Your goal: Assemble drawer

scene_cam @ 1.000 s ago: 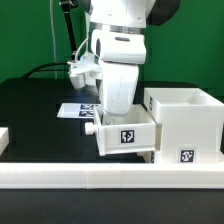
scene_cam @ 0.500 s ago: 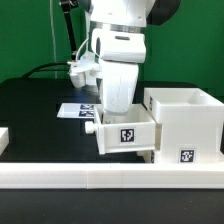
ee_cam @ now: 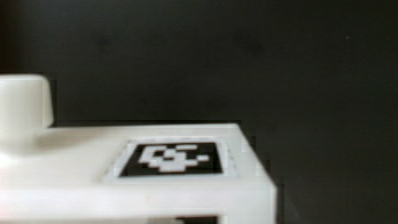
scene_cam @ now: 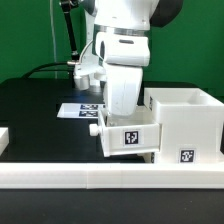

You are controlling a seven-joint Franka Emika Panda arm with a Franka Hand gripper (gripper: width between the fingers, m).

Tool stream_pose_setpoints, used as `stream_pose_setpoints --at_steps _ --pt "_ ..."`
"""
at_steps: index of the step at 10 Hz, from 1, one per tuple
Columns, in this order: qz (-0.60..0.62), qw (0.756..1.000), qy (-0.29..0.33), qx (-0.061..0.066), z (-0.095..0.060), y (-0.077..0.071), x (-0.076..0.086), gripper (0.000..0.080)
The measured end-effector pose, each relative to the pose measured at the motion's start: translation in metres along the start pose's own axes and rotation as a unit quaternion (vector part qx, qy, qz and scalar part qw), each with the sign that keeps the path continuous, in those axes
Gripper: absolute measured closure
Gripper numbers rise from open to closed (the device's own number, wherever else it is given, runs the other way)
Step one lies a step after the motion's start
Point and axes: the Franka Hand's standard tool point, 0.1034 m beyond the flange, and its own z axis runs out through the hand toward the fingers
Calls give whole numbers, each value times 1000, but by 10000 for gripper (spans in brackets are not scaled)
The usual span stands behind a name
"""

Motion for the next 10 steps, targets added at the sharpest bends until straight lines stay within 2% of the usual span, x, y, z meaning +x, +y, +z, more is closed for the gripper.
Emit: stream_pose_setpoints --at_steps 10 --pt "-1 1000 -2 2 0 -2 2 757"
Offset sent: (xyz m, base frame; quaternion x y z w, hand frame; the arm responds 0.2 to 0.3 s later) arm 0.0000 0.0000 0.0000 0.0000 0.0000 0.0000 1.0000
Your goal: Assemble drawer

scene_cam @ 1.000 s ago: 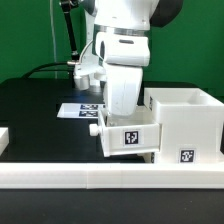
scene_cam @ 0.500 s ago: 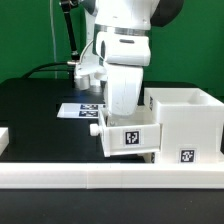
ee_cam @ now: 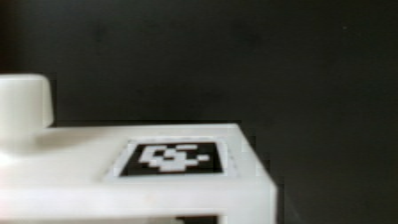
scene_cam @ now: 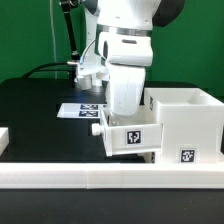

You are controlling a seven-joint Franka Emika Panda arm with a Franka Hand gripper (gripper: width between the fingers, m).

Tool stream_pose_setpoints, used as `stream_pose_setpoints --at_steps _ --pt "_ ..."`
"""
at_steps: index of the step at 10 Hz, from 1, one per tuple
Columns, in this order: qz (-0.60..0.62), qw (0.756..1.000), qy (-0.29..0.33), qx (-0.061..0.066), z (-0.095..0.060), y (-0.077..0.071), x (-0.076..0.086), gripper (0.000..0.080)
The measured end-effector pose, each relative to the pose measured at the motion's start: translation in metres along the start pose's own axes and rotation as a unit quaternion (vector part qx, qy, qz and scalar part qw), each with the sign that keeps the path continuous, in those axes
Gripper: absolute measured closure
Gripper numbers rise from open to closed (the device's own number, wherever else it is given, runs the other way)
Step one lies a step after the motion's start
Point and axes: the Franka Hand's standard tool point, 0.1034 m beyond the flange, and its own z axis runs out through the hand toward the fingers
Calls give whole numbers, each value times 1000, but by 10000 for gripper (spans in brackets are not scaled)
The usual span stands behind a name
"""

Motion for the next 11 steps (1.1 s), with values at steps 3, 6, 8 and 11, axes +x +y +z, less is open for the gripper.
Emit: stream_pose_setpoints --at_steps 3,6,8,11 --pt "4 1000 1 1 0 -1 -2 757" --pt "-10 1000 -3 -1 0 -2 2 757" --pt "-10 1000 -3 0 1 -3 3 757" --pt "11 1000 -2 -2 1 -2 0 757"
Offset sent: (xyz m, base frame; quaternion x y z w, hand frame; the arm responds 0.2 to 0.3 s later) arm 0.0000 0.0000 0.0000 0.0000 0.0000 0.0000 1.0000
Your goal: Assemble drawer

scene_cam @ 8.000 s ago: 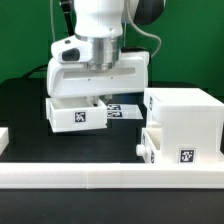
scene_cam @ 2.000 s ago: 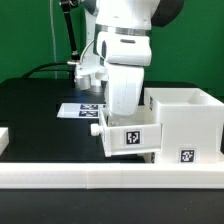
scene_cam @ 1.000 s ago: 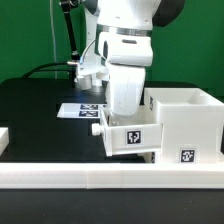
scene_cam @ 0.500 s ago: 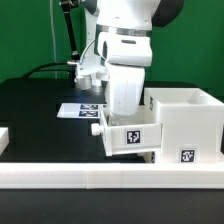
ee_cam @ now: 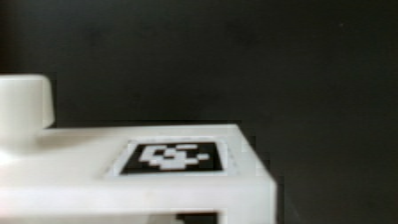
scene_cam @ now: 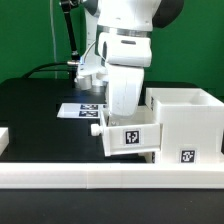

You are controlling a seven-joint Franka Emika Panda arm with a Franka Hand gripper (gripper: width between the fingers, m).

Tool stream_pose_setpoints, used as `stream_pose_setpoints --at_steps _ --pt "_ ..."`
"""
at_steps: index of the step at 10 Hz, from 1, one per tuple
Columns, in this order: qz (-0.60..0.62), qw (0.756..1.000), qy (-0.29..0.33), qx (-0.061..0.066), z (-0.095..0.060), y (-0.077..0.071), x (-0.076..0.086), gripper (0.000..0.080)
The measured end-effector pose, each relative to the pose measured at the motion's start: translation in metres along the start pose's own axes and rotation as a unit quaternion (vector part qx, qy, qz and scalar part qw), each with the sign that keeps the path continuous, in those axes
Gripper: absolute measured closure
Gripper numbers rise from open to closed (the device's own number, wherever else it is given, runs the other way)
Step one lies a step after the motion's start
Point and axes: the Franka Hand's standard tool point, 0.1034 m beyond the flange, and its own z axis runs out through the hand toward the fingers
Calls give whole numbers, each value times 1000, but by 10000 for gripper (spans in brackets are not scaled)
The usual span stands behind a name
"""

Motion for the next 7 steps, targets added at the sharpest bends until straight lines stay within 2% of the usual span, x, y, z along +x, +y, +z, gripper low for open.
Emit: stream_pose_setpoints --at_steps 7 --pt "-23 1000 -2 -1 0 0 4 757"
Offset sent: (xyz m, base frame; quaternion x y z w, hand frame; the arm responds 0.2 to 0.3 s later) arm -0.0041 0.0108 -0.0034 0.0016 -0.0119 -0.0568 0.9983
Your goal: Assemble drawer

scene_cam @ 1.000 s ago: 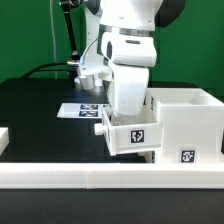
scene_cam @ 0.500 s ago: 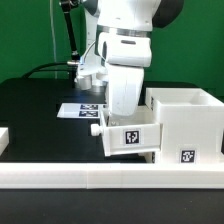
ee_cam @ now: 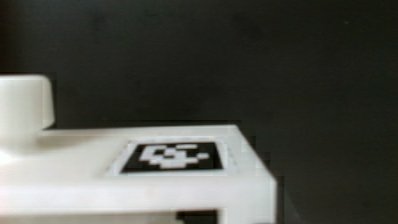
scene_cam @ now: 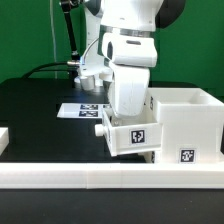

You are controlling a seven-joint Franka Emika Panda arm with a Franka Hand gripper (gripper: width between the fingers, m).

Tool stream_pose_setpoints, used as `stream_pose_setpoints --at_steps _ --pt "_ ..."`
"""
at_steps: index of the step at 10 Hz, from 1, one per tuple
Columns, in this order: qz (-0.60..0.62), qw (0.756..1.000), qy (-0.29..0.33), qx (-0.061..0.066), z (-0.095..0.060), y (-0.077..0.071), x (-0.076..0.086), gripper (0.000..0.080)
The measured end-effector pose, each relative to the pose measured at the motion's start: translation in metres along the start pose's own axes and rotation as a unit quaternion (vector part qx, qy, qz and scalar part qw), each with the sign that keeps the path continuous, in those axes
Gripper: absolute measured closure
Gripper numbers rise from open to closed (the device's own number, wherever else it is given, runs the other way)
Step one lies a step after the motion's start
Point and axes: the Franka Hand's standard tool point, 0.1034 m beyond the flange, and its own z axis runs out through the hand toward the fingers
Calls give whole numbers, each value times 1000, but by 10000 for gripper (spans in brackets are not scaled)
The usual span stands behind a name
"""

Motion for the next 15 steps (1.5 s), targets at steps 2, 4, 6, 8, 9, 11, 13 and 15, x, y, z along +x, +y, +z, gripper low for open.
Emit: stream_pose_setpoints --at_steps 2,4,6,8,9,11,13,15 --pt "0 1000 0 0 0 0 0 757" --pt "3 1000 0 -2 -2 2 9 757" --pt "-6 1000 -3 -3 -2 3 10 756" --pt "-11 1000 -8 -6 -3 3 9 755" --pt "-3 1000 -6 -6 -2 3 5 755" --pt "38 999 -5 -5 -2 2 10 755" --pt "48 999 -5 1 -2 1 12 755" --pt "49 999 -5 1 -1 0 11 689"
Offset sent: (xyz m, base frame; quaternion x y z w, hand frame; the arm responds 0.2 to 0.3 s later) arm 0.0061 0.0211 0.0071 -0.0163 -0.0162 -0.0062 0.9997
